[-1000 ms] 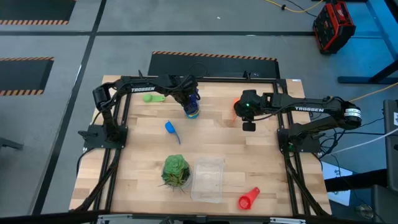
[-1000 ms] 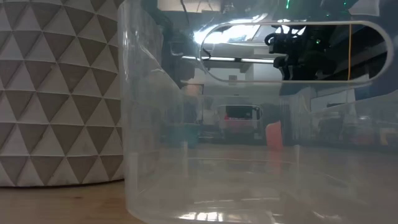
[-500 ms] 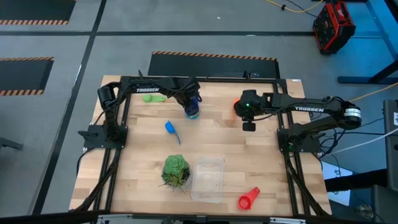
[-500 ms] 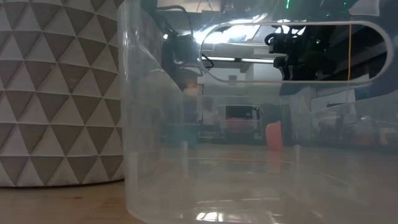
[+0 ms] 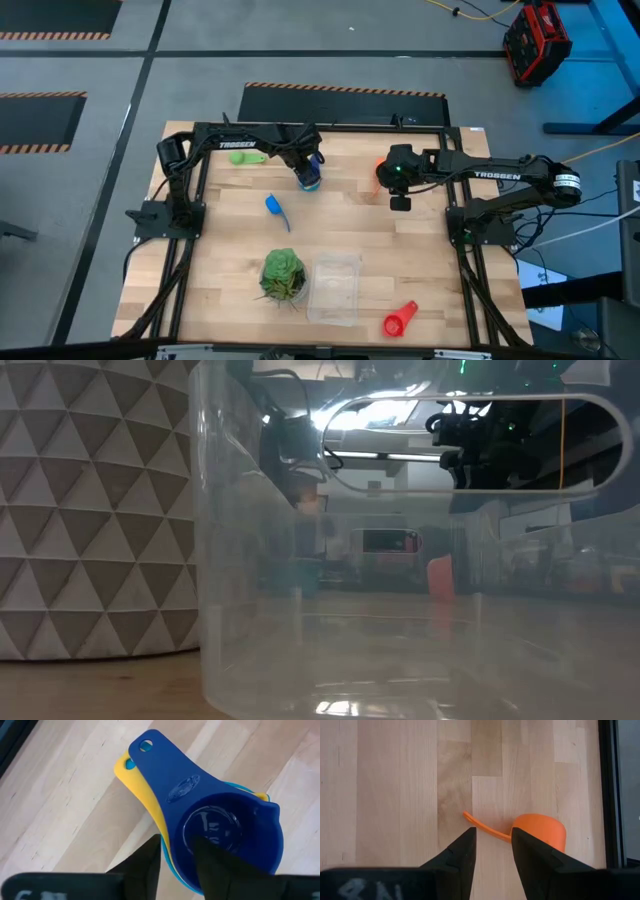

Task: Nest measuring cups in basket
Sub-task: Stack the orange measuring cup on top of the dark blue measuring cup

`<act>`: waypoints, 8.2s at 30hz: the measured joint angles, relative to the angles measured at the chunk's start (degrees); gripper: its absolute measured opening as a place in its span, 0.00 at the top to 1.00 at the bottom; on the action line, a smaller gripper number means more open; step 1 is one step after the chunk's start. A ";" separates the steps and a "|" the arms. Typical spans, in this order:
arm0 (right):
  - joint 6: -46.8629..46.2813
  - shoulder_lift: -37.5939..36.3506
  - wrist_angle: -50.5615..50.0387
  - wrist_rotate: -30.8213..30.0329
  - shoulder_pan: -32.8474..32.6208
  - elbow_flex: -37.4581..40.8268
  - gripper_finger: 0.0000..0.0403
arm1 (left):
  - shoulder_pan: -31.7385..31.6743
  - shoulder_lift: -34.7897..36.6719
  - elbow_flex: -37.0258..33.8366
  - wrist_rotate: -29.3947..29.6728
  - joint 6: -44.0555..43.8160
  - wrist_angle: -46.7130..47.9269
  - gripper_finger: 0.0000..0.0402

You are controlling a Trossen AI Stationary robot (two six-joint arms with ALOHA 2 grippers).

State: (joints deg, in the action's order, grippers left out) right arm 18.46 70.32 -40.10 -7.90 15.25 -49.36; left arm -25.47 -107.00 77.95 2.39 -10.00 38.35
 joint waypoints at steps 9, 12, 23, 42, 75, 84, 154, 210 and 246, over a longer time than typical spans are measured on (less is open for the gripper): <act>0.00 0.00 0.00 0.01 0.01 0.00 0.68 | -0.42 0.00 0.00 -0.15 -0.14 -0.02 0.71; 0.00 0.00 0.00 0.00 0.02 0.00 0.68 | -0.39 0.09 0.00 -0.15 -0.13 -0.01 0.71; 4.82 0.00 0.02 -0.14 0.00 0.00 0.68 | -0.33 5.53 0.00 -0.04 0.03 -0.09 0.71; 18.08 0.24 -0.07 -19.29 4.63 0.00 0.68 | 0.94 7.85 0.04 0.07 1.59 -0.76 0.71; 24.65 13.96 6.14 -11.96 12.35 0.00 0.68 | 2.33 7.76 0.04 0.08 1.62 -0.68 0.71; 24.59 15.19 9.72 -12.02 12.35 0.00 0.68 | 3.04 7.76 0.04 0.07 1.62 -0.70 0.71; -28.52 23.28 18.18 12.11 25.14 -3.25 0.68 | 3.17 7.76 0.02 0.07 1.38 -0.72 0.71; 24.61 27.78 18.00 6.92 10.32 -20.55 0.96 | -0.46 7.76 0.02 -18.91 -2.41 -10.55 0.71; 28.61 27.74 29.83 -3.45 2.68 -20.57 0.97 | -4.61 7.76 0.02 -25.92 -5.07 -15.04 0.72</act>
State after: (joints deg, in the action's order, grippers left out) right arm 47.07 98.06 -10.26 -11.35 17.93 -69.93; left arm -30.09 -99.24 77.97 -23.53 -15.07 23.31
